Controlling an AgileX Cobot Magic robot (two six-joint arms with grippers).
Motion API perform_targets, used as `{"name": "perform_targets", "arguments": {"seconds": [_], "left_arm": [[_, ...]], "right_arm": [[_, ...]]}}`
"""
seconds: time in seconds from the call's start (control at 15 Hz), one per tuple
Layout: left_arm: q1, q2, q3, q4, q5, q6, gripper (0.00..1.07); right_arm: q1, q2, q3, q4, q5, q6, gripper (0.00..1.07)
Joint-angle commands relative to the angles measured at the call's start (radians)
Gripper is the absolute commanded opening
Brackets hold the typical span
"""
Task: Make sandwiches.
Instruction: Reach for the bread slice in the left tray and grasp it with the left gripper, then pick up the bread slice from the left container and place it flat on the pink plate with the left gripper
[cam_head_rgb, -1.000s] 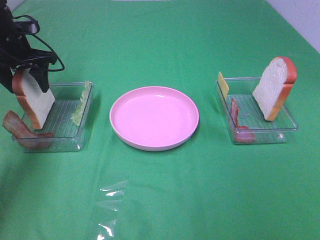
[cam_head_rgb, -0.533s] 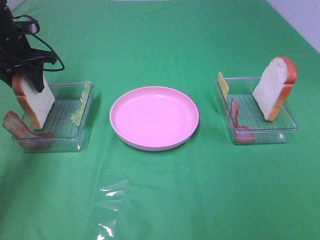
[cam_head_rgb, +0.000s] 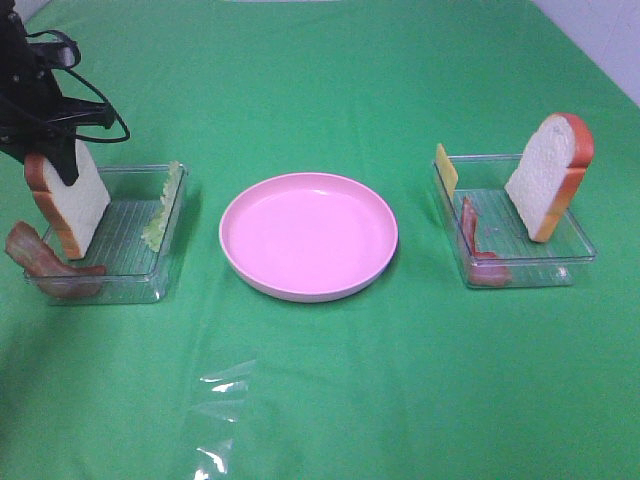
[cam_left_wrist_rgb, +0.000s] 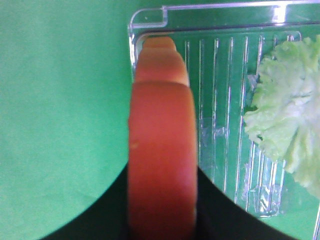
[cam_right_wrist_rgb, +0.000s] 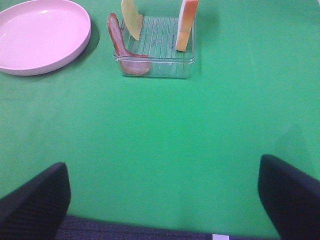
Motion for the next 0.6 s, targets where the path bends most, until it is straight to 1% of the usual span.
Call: {"name": "perform_targets", "arguments": {"seconds": [0.07, 0.13, 0.2, 0.6], "left_arm": [[-0.005, 0.003, -0.004, -0.004, 0.086, -0.001, 0.08], [-0.005, 0.003, -0.004, -0.008, 0.086, -0.001, 0.01], [-0.005, 0.003, -0.004, -0.008, 0.086, -0.001, 0.00], [-0.005, -0.001, -0.004, -0.009, 0.091, -0.005, 0.00]], "right_arm": [[-0.001, -0.029, 0.003, 0.001, -0.011, 0.006, 0.98], [-0.001, -0.029, 0.003, 0.001, -0.011, 0.006, 0.98], [-0.001, -0.029, 0.003, 0.001, -0.011, 0.006, 0.98], [-0.001, -0.029, 0.003, 0.001, -0.011, 0.006, 0.98]]}}
